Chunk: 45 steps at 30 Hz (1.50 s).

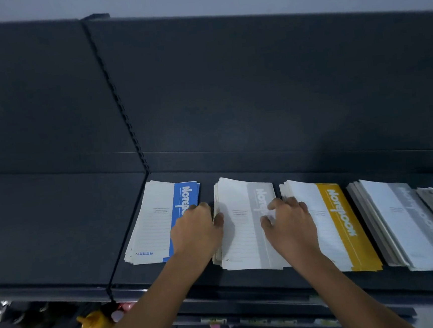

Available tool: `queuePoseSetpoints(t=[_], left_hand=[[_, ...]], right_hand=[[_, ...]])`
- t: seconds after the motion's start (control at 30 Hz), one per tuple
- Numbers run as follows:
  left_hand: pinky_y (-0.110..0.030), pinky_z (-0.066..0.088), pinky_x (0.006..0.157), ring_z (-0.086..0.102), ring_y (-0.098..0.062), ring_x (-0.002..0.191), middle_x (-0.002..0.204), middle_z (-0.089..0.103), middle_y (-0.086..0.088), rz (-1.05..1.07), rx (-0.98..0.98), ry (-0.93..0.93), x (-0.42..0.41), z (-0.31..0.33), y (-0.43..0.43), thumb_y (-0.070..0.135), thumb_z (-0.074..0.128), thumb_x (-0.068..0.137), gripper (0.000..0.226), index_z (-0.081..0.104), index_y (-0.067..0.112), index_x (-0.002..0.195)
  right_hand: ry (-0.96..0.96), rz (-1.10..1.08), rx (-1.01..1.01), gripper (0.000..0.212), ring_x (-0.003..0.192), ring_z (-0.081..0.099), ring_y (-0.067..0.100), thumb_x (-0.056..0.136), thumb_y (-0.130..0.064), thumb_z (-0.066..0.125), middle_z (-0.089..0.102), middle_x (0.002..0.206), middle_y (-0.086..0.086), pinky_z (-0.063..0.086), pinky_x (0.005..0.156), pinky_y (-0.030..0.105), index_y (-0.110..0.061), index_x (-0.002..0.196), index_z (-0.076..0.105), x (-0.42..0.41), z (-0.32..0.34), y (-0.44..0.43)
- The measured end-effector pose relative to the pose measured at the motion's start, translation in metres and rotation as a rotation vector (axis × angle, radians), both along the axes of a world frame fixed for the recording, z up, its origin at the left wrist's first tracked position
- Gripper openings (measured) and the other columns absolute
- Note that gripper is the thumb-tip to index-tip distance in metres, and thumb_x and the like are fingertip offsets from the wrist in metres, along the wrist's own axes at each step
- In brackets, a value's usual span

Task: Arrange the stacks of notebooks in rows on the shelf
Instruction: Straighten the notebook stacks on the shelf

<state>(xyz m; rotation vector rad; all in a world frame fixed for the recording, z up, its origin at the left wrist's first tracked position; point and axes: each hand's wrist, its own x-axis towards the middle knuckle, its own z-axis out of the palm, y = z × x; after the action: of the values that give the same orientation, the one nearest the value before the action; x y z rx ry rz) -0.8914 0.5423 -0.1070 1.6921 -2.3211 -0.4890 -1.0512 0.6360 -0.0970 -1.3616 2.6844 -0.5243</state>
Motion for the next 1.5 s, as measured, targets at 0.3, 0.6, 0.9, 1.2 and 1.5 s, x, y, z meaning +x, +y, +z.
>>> queuePoseSetpoints(t=[0.3,0.6,0.9,1.2,1.5], left_hand=[[-0.031,0.040,0.062,0.050,-0.019,0.070,0.097,0.068,0.002,0.116,-0.018,-0.004,0.062,-0.008,-0.014,0.041,0.053,0.094,0.022,0.065,0.023,0.098],[-0.034,0.044,0.070,0.060,-0.028,0.090,0.093,0.061,-0.005,0.141,0.055,0.102,0.138,-0.013,-0.087,0.029,0.058,0.093,0.019,0.061,0.012,0.084],[-0.022,0.034,0.052,0.053,-0.007,0.072,0.092,0.060,0.002,0.105,0.360,0.246,0.130,-0.021,-0.120,0.039,0.061,0.093,0.030,0.051,0.013,0.103],[-0.032,0.054,0.074,0.065,-0.013,0.091,0.102,0.068,0.002,0.093,0.575,0.509,0.121,-0.014,-0.122,0.024,0.058,0.094,0.006,0.059,0.020,0.099],[-0.013,0.048,0.073,0.062,-0.003,0.089,0.101,0.069,0.015,-0.088,0.323,1.041,0.136,0.009,-0.110,0.012,0.055,0.101,0.024,0.058,0.035,0.109]], right_hand=[[-0.022,0.228,-0.119,0.029,0.112,0.050,0.022,0.095,-0.028,0.057,0.061,0.118,0.001,0.044,0.097,0.034,-0.022,0.122,0.065,0.051,0.005,-0.026],[-0.381,0.242,0.031,0.040,0.093,0.059,0.015,0.098,-0.029,0.057,0.053,0.125,0.002,0.046,0.076,0.024,-0.018,0.136,0.052,0.128,-0.002,-0.082],[-0.564,-0.094,0.000,0.039,0.062,0.062,0.005,0.094,-0.032,0.061,0.061,0.091,-0.010,0.041,0.044,0.018,-0.016,0.129,0.054,0.142,-0.018,-0.110],[-0.675,-0.167,-0.022,0.026,0.087,0.068,0.014,0.094,-0.028,0.064,0.066,0.108,-0.001,0.051,0.059,0.025,-0.015,0.111,0.047,0.137,-0.021,-0.120],[-0.519,-0.034,-0.521,0.028,0.090,0.064,0.006,0.094,-0.022,0.055,0.062,0.106,-0.015,0.054,0.071,0.029,-0.037,0.114,0.042,0.162,0.014,-0.117]])
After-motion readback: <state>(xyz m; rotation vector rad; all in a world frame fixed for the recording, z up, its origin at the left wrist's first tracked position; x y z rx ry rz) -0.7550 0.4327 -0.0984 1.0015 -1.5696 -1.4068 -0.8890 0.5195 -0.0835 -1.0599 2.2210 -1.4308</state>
